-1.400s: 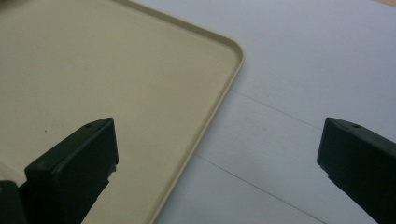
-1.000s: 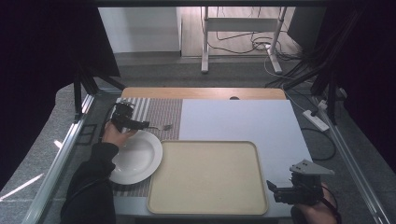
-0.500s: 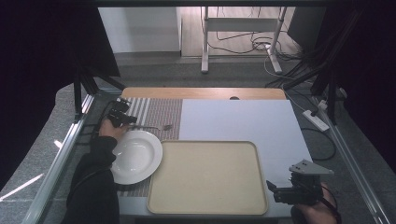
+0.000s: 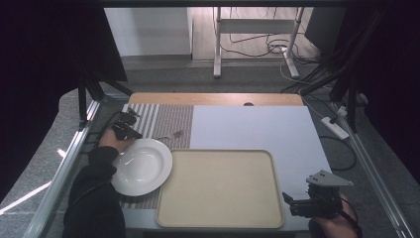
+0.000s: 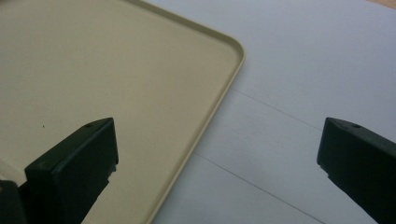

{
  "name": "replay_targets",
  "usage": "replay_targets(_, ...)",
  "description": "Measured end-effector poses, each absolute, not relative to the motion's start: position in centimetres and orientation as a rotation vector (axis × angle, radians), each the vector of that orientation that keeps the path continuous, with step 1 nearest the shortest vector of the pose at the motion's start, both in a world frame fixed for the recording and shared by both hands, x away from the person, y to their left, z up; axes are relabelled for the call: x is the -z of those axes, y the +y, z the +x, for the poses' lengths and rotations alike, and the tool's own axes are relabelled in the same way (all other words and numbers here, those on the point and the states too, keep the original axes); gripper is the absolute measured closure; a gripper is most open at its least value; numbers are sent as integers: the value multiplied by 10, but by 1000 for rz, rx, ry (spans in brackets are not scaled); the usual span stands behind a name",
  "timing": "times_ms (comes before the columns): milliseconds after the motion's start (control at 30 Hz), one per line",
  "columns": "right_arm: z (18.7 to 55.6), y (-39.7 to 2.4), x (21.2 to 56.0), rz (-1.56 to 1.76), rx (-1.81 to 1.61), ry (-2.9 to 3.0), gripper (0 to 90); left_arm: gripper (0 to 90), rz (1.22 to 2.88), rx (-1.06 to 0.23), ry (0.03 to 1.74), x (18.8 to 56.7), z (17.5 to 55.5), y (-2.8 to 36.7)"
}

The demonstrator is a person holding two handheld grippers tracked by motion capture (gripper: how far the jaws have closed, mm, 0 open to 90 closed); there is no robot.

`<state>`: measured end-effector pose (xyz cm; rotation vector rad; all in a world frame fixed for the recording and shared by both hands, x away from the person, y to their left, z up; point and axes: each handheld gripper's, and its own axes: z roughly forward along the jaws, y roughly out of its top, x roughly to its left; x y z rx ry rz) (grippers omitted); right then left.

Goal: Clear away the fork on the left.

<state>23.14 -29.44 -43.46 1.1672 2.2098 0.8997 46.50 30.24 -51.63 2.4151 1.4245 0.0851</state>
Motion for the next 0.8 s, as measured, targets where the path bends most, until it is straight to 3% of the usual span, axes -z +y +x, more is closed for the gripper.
replay_targets(200,232,-294,435,1166,-896,2213,0,888,2421,-31,1386,517,464,305)
replay_targets(300,232,-294,435,1165,-896,2213,0,885,2418,-73,1389,516,464,305)
replay_targets(433,232,-294,435,1163,-895,2215,0,710,2329,-134,1406,509,466,305)
replay_targets(800,231,-293,435,1156,-891,2216,0,16,2336,-144,1309,512,477,270)
